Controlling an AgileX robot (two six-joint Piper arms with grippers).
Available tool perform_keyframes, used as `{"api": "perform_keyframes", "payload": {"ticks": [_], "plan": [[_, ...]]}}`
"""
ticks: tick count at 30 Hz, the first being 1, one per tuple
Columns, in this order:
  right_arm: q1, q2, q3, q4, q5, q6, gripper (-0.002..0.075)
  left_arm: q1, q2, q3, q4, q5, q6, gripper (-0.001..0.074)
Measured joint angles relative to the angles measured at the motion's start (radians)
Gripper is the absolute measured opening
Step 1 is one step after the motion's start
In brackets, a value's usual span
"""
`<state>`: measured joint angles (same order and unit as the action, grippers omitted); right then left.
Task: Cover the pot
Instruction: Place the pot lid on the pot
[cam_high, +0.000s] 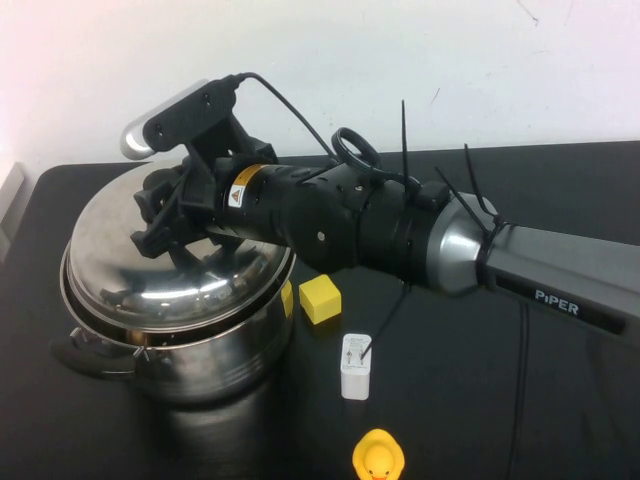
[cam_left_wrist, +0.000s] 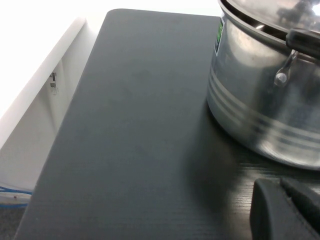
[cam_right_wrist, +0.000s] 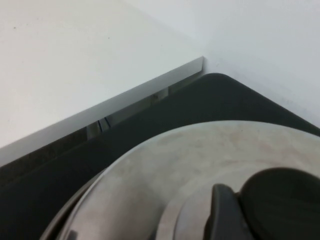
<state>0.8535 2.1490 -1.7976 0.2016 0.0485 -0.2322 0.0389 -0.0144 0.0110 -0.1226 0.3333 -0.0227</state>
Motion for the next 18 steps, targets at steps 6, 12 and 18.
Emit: {"api": "perform_keyframes", "payload": {"ticks": [6, 12, 18], "plan": [[0.000, 0.000, -0.009, 0.005, 0.041, -0.002, 0.0353, 0.000, 0.000, 0.000, 0.000, 0.000, 0.000, -0.0002], [0.000, 0.000, -0.009, 0.026, 0.047, -0.009, 0.0353, 0.000, 0.000, 0.000, 0.000, 0.000, 0.000, -0.0002], [0.002, -0.004, -0.011, 0.031, 0.065, -0.012, 0.0354, 0.000, 0.000, 0.000, 0.000, 0.000, 0.000, -0.0003]]}}
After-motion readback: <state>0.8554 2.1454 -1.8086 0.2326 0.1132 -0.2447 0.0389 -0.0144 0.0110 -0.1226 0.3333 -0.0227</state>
